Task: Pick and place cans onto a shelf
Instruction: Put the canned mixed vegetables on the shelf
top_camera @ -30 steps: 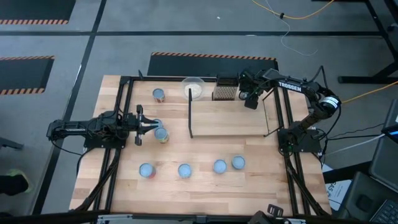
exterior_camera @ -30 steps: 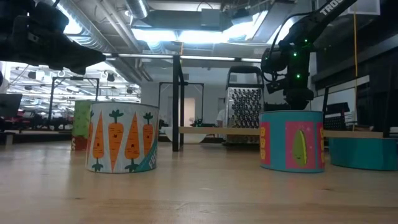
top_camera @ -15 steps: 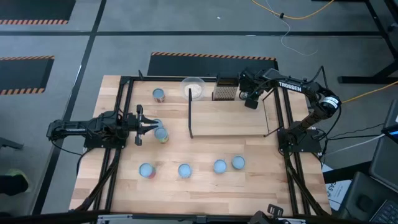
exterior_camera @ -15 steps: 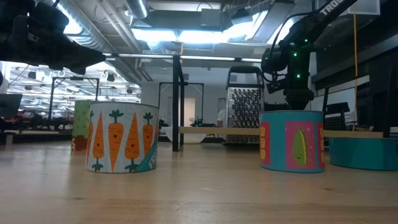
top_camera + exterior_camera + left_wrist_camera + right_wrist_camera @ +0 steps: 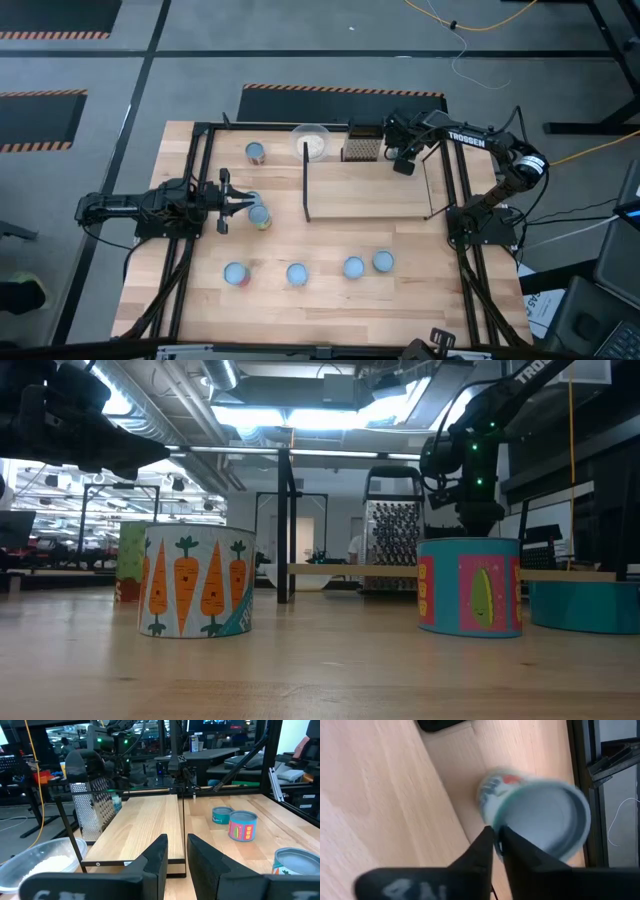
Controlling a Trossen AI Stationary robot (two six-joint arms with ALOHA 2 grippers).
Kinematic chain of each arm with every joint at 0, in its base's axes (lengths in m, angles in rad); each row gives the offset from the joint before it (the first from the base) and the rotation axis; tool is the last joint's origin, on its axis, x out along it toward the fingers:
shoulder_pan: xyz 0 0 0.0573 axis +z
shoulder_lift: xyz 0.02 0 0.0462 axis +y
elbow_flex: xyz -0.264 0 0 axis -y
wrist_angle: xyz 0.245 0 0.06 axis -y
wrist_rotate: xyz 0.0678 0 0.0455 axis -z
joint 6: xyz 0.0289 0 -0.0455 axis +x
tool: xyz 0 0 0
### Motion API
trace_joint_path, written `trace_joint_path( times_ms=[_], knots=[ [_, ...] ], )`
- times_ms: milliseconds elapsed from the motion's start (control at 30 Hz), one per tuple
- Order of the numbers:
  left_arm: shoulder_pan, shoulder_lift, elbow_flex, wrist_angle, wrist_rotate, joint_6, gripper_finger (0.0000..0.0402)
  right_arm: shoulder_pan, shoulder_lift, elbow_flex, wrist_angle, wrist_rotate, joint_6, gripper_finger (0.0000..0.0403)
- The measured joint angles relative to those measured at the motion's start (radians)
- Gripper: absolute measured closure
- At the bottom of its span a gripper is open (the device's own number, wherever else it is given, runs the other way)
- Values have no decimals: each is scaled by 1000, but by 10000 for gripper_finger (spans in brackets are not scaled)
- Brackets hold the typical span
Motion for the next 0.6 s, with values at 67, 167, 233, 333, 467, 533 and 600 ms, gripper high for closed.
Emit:
trace_joint_path(
  times_ms=[67,167,233,333,467,533,600],
  knots=[
    [0,0,0,0,0,0,335,0,0,0,0,-3,0,392],
    [0,0,0,0,0,0,335,0,0,0,0,-4,0,391],
    [0,0,0,0,0,0,335,0,0,0,0,-4,0,390],
    [0,0,0,0,0,0,335,0,0,2,-3,-4,0,396],
    [0,0,0,0,0,0,335,0,6,31,-54,-7,1,397],
    [0,0,0,0,0,0,335,0,7,52,-93,-8,1,397],
    [0,0,0,0,0,0,335,0,6,76,-121,-7,1,397]
  ],
)
